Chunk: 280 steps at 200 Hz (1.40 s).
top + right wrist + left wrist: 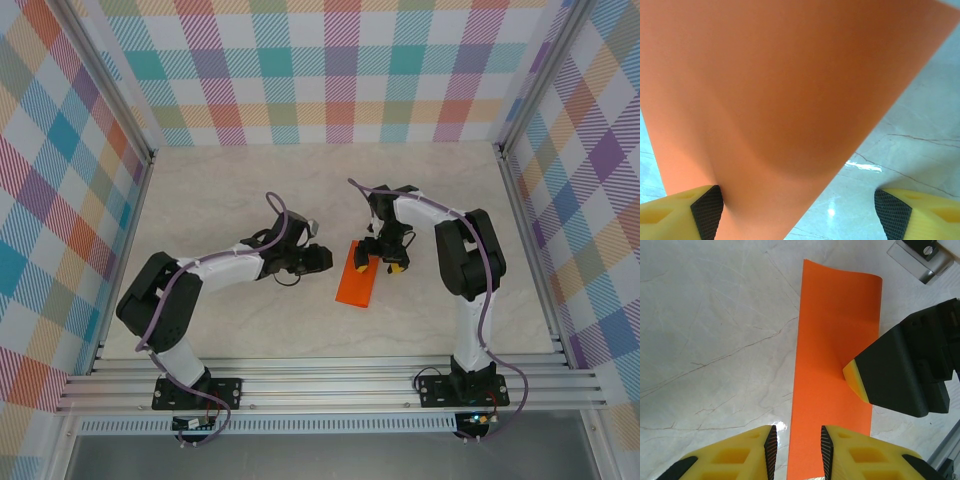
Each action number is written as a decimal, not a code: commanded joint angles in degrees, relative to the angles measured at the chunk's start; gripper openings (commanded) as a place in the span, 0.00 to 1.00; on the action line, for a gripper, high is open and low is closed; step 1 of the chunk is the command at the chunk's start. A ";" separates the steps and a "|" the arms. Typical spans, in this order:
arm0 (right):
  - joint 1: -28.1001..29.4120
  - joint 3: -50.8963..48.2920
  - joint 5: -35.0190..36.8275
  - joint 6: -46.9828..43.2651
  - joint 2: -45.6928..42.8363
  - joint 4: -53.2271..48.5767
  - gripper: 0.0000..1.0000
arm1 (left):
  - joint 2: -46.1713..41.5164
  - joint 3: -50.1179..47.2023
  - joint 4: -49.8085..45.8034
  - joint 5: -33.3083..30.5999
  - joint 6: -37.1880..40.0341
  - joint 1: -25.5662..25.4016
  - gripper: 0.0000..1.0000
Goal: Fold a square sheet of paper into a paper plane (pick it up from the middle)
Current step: Hold the square sheet of paper at the center of the table.
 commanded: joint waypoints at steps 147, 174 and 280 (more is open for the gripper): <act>-0.66 -2.18 5.45 0.39 5.57 1.79 0.84 | 14.28 11.57 -1.89 5.42 -4.14 -3.56 0.00; -0.65 -2.27 5.38 0.46 5.70 1.89 0.84 | 15.58 12.02 -0.38 6.53 -4.81 -3.64 0.00; -0.66 -2.35 5.39 0.63 5.86 2.04 0.85 | 18.37 11.70 -2.80 3.35 -5.81 -3.74 0.00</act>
